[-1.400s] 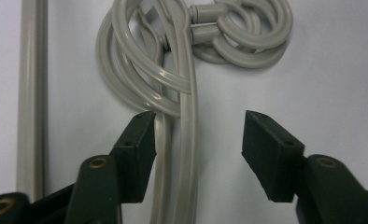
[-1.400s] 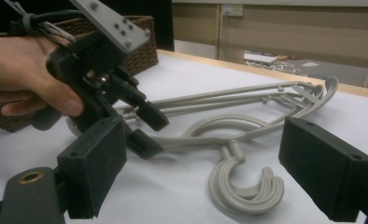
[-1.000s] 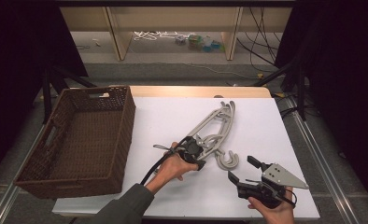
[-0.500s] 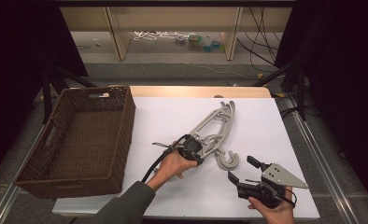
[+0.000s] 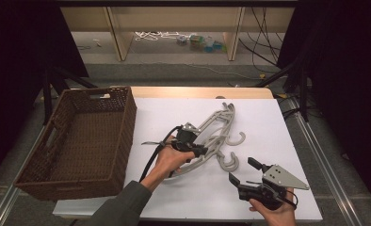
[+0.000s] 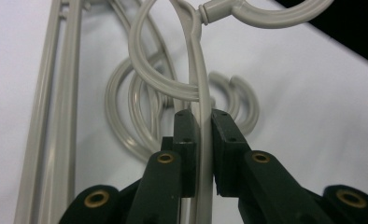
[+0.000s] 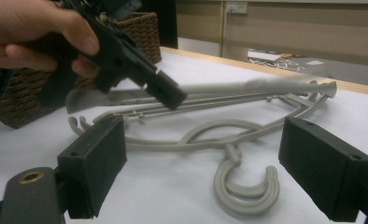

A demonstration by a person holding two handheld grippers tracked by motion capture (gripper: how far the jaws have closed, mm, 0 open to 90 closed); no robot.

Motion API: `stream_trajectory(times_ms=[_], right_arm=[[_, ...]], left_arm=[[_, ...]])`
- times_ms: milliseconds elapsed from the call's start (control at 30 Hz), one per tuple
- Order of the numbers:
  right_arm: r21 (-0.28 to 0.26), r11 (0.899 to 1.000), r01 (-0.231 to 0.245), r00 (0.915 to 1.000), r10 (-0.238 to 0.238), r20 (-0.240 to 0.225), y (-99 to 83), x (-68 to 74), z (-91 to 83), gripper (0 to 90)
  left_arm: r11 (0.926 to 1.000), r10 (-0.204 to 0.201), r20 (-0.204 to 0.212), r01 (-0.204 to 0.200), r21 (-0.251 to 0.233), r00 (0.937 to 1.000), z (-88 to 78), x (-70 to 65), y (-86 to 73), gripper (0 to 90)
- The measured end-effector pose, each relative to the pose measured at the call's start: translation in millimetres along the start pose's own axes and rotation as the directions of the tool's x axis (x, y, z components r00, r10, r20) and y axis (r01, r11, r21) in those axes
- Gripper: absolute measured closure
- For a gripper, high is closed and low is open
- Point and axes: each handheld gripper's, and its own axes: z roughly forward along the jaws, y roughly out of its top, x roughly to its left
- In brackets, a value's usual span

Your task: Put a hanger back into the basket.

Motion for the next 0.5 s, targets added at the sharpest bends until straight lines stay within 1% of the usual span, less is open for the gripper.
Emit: stream_trajectory(times_ms=[33,67,200,233,267,300,333,367,400,433,467,500], right_arm=[[0.002,1.000,-0.005,1.0000,0.005,-0.002,0.1,0.1,0.2,16.0],[-0.009,1.000,0.000,1.0000,0.000,0.005,0.1,-0.1,0.4,16.0],[0.002,1.000,0.001,1.0000,-0.001,-0.004,0.0,0.1,-0.1,16.0],[0.000,1.000,0.001,1.0000,-0.001,-0.002,0.1,0.2,0.1,16.0],[-0.006,1.000,0.000,1.0000,0.000,-0.002,0.0,0.2,0.6,16.0],[-0.003,1.000,-0.004,1.0000,0.004,-0.008,-0.2,0.2,0.9,16.0],[0.006,1.000,0.002,1.0000,-0.002,-0.003,-0.2,-0.2,0.3,16.0],[0.001,1.000,-0.004,0.9999,0.004,-0.015,-0.6,-0.2,1.0,16.0],[0.001,1.000,-0.004,0.9999,0.004,-0.015,-0.6,-0.2,1.0,16.0],[-0.017,1.000,-0.007,0.9999,0.006,-0.011,-0.6,0.1,2.2,16.0],[-0.019,1.000,-0.008,0.9999,0.008,-0.012,-0.7,0.1,2.3,16.0],[-0.004,1.000,-0.008,0.9998,0.008,-0.016,-0.5,-0.1,1.4,16.0]], left_arm=[[0.9999,-0.006,-0.001,0.006,-0.012,1.0000,-2.7,0.5,2.1,81.6],[0.9995,-0.015,-0.001,0.015,-0.028,0.9999,-5.1,1.0,3.9,81.7],[0.9952,-0.058,0.014,0.058,-0.079,0.9983,-14.8,6.0,8.7,81.7],[0.9952,-0.058,0.014,0.058,-0.079,0.9983,-14.8,6.0,8.7,81.7],[0.9908,-0.084,0.029,0.087,-0.104,0.9960,-19.5,9.1,9.7,81.6],[0.9887,-0.095,0.033,0.099,-0.113,0.9949,-21.4,10.4,10.4,81.7],[0.9870,-0.105,0.043,0.109,-0.118,0.9935,-23.3,12.2,11.2,81.7],[0.9847,-0.115,0.049,0.120,-0.126,0.9921,-25.1,13.3,11.9,81.7],[0.9847,-0.115,0.049,0.120,-0.126,0.9921,-25.1,13.3,11.9,81.7],[0.9835,-0.115,0.053,0.122,-0.134,0.9919,-29.3,14.6,13.8,81.6],[0.9816,-0.121,0.053,0.128,-0.142,0.9912,-31.4,14.9,14.9,81.6],[0.9794,-0.133,0.066,0.141,-0.145,0.9890,-33.1,15.6,16.1,81.7]])
